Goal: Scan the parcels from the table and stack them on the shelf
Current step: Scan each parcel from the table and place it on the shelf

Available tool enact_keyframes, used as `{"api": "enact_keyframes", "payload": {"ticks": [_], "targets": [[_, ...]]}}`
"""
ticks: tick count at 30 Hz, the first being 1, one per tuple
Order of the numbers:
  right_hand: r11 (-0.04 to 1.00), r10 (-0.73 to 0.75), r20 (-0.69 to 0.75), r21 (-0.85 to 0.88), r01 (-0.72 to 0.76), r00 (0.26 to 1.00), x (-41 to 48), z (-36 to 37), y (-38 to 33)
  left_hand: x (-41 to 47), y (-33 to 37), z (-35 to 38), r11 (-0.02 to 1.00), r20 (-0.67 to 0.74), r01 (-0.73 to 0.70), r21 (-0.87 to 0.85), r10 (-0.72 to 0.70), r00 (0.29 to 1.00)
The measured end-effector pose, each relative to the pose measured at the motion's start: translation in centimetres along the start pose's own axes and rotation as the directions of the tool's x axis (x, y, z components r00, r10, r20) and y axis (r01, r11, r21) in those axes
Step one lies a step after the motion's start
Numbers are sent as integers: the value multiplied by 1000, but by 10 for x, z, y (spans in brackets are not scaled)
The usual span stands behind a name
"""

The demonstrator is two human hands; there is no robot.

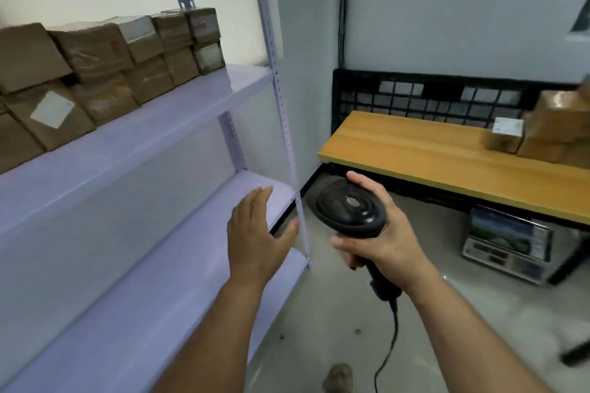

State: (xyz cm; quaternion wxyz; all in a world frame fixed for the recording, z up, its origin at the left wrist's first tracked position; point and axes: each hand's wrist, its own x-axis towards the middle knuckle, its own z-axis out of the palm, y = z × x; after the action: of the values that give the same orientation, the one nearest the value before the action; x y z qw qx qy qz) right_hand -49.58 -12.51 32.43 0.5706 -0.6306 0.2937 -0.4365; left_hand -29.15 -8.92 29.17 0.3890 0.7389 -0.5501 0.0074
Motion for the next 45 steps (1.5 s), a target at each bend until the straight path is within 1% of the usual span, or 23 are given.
{"api": "enact_keyframes", "payload": {"ticks": [3,6,9,12,17,23,27,30,34,40,45], "targets": [[997,-4,-81,-76,-2,997,16,-38,4,29,21,42,998,45,-62,-17,62,997],[989,-29,-143,-148,7,989,35,-71,1,59,44,79,992,111,-93,-80,101,989],[986,-3,-207,-162,-32,978,57,-96,-2,92,61,111,982,141,-132,-133,151,978],[979,-19,-269,-199,-37,963,79,-119,-4,127,78,138,969,193,-194,-154,222,956],[975,-15,-367,-210,-68,930,109,-157,-6,176,109,185,945,243,-240,-224,292,925],[971,1,-513,-205,-124,859,109,-212,7,198,151,250,914,328,-294,-279,379,865],[962,23,-582,-208,-176,813,100,-256,11,202,193,294,884,350,-342,-320,446,824],[956,5,-612,-228,-183,791,99,-294,14,204,227,324,872,371,-353,-338,469,802],[948,-9,-629,-254,-194,778,105,-349,13,207,269,365,870,400,-349,-348,475,784],[956,21,-594,-224,-191,804,124,-438,15,221,322,420,903,418,-282,-324,404,814],[951,36,-561,-236,-201,827,135,-492,17,228,354,453,937,459,-207,-281,321,829]]}}
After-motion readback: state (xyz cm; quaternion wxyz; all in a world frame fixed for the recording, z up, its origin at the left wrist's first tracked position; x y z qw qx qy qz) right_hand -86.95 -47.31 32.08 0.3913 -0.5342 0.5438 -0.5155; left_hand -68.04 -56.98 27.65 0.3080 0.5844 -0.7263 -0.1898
